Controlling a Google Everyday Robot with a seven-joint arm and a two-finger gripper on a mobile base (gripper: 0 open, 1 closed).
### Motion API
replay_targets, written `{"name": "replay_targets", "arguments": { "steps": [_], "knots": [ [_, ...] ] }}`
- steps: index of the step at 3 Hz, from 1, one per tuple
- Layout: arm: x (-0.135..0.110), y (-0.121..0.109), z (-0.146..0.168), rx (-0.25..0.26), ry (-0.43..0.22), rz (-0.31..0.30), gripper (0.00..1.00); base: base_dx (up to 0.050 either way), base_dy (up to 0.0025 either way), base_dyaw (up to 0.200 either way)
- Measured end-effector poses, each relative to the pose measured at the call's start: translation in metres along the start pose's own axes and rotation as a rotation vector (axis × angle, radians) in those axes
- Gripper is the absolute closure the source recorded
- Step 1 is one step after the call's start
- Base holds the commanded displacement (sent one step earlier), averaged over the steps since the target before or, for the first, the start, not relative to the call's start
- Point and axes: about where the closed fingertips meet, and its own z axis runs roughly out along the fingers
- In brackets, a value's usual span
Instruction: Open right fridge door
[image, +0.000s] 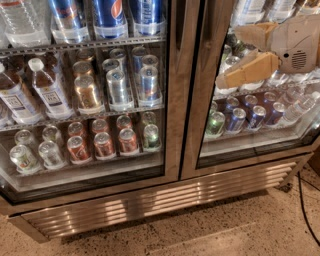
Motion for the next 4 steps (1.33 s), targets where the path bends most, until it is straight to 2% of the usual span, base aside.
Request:
{"name": "replay_targets", "arguments": {
  "steps": [1,2,3,4],
  "knots": [
    [0.0076,-0.0099,0.0069,-0.010,0.002,0.035,0.00,0.000,0.00000,0.000],
    [0.0066,-0.0099,0.0117,-0.059,-0.009,0.066,0.00,0.000,0.00000,0.000],
    [0.0066,-0.0076,0.0115,-0.074,-0.010,0.068,0.00,0.000,0.00000,0.000],
    [0.0050,-0.0033,0.0114,-0.115,-0.011,0.069,0.00,0.000,0.00000,0.000]
  ]
}}
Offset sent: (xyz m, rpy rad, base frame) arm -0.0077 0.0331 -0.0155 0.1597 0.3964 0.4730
